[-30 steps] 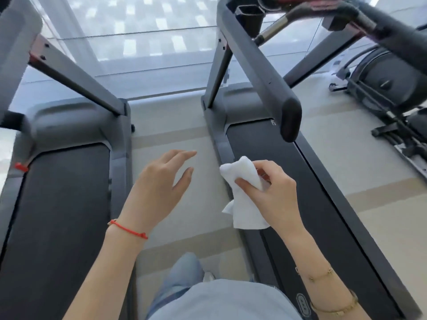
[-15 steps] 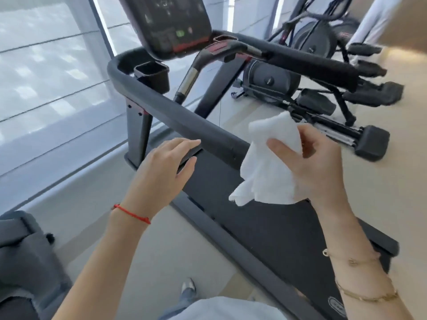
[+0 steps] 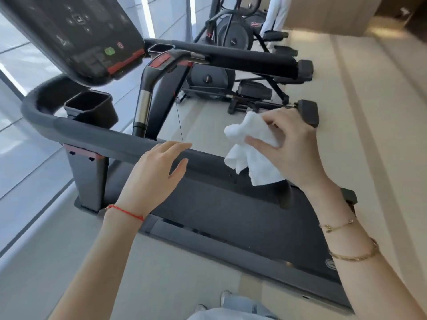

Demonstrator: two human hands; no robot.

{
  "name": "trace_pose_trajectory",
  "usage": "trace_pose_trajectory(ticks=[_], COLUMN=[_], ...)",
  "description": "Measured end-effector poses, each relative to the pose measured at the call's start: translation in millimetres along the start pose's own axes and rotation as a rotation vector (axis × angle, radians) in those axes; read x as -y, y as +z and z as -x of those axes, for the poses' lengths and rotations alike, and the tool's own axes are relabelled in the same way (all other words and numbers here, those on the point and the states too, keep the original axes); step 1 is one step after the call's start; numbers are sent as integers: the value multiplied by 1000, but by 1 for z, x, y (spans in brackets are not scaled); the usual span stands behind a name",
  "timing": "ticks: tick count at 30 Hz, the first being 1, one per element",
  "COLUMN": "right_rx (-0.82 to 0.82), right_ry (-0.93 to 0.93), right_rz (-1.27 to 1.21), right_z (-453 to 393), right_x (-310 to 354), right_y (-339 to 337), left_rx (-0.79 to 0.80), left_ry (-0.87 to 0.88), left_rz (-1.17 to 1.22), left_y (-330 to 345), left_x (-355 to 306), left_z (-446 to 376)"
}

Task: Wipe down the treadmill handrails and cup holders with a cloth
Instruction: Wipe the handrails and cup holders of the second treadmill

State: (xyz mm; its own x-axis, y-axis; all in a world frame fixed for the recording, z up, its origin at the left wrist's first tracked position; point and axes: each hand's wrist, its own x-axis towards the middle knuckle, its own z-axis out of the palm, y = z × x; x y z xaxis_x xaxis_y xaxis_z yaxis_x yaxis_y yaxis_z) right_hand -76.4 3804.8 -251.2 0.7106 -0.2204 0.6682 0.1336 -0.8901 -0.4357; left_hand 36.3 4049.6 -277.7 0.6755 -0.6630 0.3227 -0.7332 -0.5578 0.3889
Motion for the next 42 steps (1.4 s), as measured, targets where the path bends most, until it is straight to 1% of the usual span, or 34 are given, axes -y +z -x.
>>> trace_pose_trajectory(ticks=[4,8,10,12,15,17,20,22,26,30,35,40,42], right_rx=[189,485,528,512,527,519,455,419,381,335,248,149,85], right_ry=[-10,34,21,-6,-59,4,139,190,121,73,36,38,53], right_rz=[12,0,45,112,404,527,549,544,603,670,721,801,798], right_z=[23,49,58,59,55,54,58,61,54,35,5,-25,-30], right_x=[-19,-25,-27,-30,-31,-31,-41,-50,-42,-18,18,62,73], right_y=[16,43,54,60,73,78,70,62,72,111,179,254,274], left_rx=[31,61,61,52,35,25,3,-20,-62,-60,-55,-45,-37], left_ry=[9,12,5,-12,-30,-38,-61,-69,-75,-41,-13,-5,4], left_rz=[37,41,45,46,38,6,-29,-40,-52,-63,-91,-119,-126], left_y=[12,23,27,31,38,41,43,43,36,24,5,-5,-5], left_x=[8,15,21,27,36,41,51,58,79,106,156,206,222], left_z=[-11,-19,-21,-24,-27,-29,-30,-29,-25,-26,-35,-50,-56])
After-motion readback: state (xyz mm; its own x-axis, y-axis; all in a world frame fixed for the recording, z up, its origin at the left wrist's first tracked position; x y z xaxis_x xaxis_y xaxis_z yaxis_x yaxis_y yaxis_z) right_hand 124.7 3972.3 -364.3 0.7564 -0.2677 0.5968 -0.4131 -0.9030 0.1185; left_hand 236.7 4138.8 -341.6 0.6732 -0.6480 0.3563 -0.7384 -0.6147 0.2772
